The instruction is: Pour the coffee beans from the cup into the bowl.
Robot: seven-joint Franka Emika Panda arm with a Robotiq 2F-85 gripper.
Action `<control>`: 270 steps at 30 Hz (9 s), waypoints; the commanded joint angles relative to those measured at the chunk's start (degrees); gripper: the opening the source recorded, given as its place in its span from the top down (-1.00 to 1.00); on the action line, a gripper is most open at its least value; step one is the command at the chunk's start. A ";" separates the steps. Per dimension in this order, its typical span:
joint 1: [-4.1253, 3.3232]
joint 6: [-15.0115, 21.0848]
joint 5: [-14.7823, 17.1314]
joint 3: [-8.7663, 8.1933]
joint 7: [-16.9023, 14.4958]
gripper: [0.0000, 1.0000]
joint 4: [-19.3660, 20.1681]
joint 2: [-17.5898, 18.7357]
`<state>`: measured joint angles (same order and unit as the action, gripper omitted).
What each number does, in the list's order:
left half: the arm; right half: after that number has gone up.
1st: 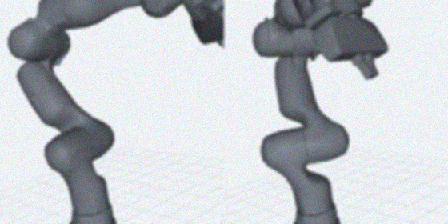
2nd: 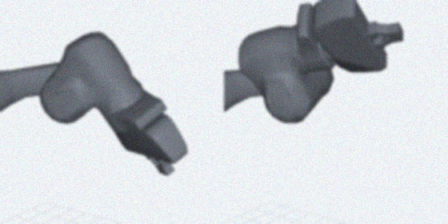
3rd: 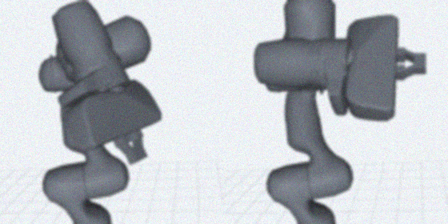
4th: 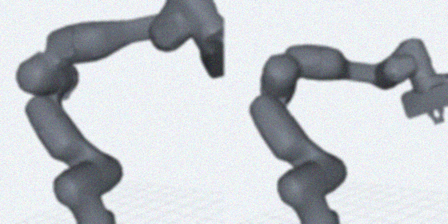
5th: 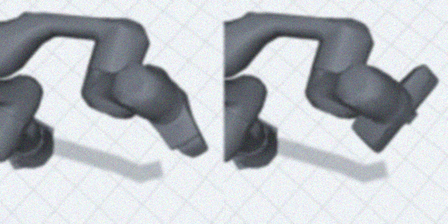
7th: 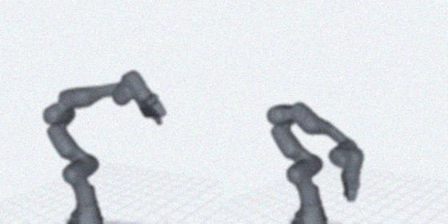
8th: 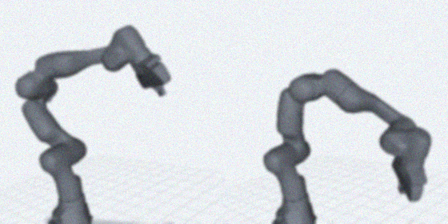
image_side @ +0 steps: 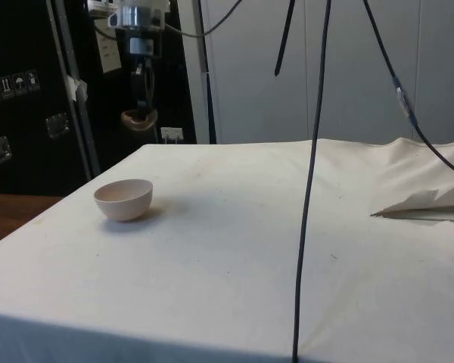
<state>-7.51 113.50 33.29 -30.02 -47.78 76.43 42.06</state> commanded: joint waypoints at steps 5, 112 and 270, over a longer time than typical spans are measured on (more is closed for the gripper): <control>-1.09 3.55 -0.23 0.06 0.52 0.97 4.01 -0.80; -1.20 8.65 -20.97 8.82 33.06 0.97 4.41 -0.74; -1.66 -10.26 -108.86 38.62 98.49 0.97 13.64 -3.27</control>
<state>-8.77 103.65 -75.40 8.82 50.71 90.41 38.50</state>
